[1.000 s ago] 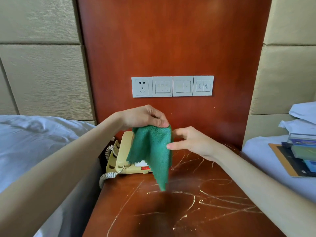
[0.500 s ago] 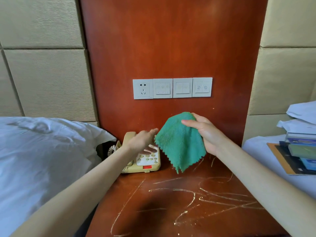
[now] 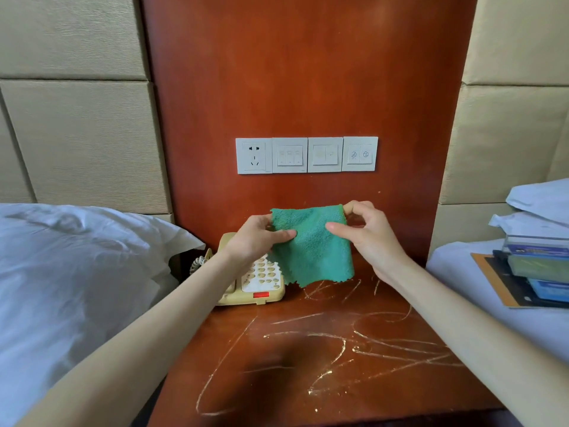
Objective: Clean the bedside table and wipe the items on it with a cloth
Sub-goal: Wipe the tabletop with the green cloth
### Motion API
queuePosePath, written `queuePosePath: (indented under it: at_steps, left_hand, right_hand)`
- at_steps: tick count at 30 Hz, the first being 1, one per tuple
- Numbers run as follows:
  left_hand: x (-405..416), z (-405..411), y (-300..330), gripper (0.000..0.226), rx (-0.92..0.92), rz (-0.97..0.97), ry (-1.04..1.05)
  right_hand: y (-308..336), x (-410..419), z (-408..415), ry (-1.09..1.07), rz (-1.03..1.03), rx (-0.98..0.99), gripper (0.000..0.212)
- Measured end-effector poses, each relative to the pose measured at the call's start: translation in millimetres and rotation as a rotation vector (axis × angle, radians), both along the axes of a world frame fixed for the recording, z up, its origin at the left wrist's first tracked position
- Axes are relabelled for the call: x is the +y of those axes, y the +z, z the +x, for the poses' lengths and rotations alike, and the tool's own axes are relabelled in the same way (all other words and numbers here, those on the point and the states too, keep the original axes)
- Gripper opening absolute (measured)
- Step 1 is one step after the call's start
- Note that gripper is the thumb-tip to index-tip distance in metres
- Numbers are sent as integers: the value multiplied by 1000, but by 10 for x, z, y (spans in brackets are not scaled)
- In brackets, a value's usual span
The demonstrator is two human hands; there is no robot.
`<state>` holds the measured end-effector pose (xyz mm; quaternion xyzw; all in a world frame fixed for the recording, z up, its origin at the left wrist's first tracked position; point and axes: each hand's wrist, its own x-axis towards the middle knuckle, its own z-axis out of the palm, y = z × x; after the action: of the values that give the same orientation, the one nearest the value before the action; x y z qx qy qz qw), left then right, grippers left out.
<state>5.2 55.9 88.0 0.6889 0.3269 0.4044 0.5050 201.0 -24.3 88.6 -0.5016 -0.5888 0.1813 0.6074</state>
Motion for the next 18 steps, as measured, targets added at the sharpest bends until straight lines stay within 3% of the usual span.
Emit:
queuePosePath:
  at_steps: [4, 9, 18]
  left_hand:
    - [38, -24, 148, 13, 125, 23, 52]
    - [51, -79, 269, 72, 92, -103, 76]
    - [61, -48, 155, 25, 164, 261, 152]
  right_hand:
    - [-34, 2, 34, 222, -31, 98, 7]
    - [-92, 18, 42, 247, 7, 226, 19]
    - [-142, -10, 10, 207, 63, 256, 30]
